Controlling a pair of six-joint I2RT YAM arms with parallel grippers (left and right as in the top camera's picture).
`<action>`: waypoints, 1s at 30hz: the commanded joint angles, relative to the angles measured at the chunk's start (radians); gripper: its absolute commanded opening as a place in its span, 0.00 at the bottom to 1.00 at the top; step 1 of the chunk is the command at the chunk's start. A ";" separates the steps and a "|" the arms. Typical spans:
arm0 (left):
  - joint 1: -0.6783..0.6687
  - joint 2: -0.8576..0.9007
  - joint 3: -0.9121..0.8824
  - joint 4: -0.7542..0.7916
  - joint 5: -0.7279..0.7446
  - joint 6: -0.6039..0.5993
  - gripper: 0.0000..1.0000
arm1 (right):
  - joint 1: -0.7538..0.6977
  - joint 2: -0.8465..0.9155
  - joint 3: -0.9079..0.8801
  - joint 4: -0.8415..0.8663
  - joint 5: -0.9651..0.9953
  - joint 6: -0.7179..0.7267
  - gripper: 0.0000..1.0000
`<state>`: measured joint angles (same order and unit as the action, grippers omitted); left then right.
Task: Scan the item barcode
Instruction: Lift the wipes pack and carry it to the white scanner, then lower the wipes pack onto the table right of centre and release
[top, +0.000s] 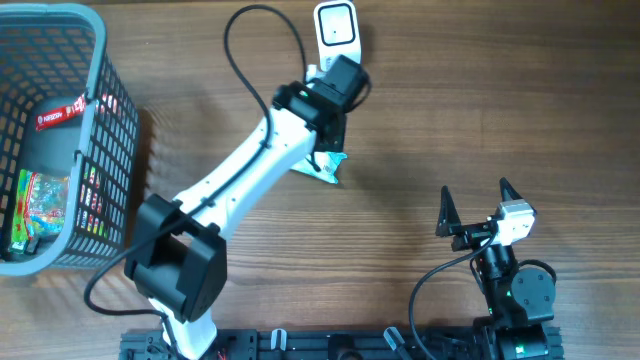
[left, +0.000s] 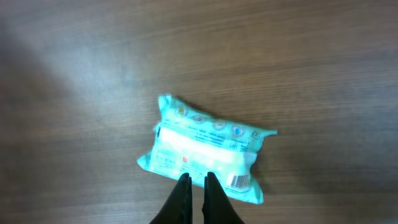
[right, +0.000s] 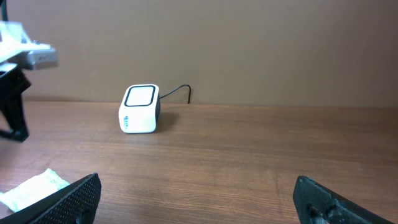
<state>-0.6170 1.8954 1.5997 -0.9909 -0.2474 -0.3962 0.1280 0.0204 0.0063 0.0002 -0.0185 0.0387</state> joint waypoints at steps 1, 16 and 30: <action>0.054 0.019 -0.032 0.008 0.173 -0.030 0.04 | 0.002 -0.003 -0.001 0.005 0.002 -0.013 1.00; 0.059 0.011 -0.452 0.459 0.303 -0.031 0.19 | 0.002 -0.003 -0.001 0.005 0.002 -0.013 1.00; 0.059 -0.078 -0.407 0.442 0.130 -0.138 0.04 | 0.002 -0.003 -0.001 0.005 0.002 -0.013 1.00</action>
<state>-0.5632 1.7298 1.1976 -0.5488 -0.0673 -0.4854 0.1280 0.0204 0.0063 0.0002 -0.0185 0.0387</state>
